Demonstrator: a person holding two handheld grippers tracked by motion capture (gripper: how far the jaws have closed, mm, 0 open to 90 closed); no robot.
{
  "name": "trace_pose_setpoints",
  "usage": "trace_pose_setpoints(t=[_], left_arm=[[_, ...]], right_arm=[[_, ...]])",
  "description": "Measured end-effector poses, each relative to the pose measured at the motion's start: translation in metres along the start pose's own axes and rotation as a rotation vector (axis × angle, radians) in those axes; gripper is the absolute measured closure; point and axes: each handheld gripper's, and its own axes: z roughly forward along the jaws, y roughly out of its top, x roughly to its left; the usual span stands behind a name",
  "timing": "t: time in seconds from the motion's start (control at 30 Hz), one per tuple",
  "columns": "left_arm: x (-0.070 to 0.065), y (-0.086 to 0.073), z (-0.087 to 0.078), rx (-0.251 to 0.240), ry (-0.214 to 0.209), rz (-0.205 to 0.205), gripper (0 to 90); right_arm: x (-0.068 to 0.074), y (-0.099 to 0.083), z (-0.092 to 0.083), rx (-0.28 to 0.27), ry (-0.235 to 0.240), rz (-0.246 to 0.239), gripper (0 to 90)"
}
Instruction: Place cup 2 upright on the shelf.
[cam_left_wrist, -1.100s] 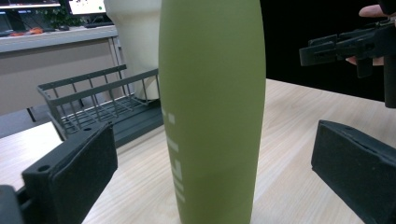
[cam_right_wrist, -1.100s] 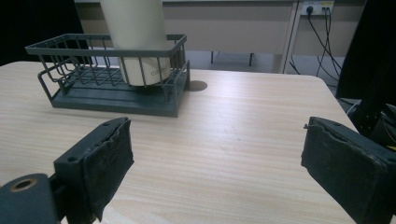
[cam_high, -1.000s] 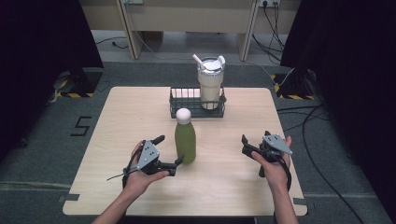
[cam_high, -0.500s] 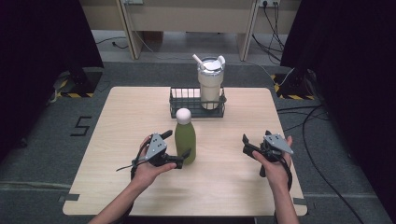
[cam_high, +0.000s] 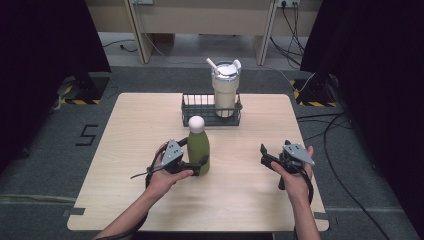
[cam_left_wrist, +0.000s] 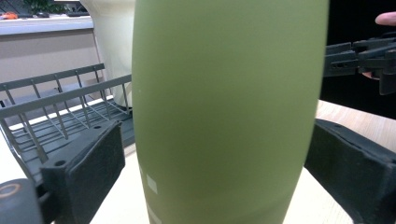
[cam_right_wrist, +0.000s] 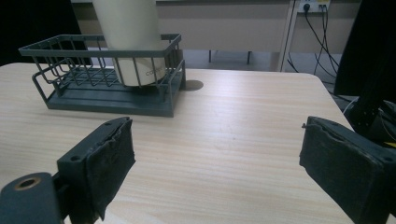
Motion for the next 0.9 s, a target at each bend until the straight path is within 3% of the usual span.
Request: trace_pose_setpoints(t=[0.27, 0.73, 0.9], left_arm=[[0.0000, -0.0027, 0.0032, -0.013, -0.010, -0.004, 19.5], [-0.0002, -0.0024, 0.0030, -0.016, -0.005, -0.001, 20.2], [-0.0012, -0.0016, 0.0027, -0.014, -0.002, 0.021, 20.3]], right_arm=[[-0.0005, 0.0002, -0.0004, 0.001, -0.003, 0.002, 10.2], [-0.0020, -0.0002, -0.0012, 0.002, -0.005, 0.006, 10.6], [-0.0028, -0.0005, -0.0013, 0.002, -0.008, 0.010, 10.8]])
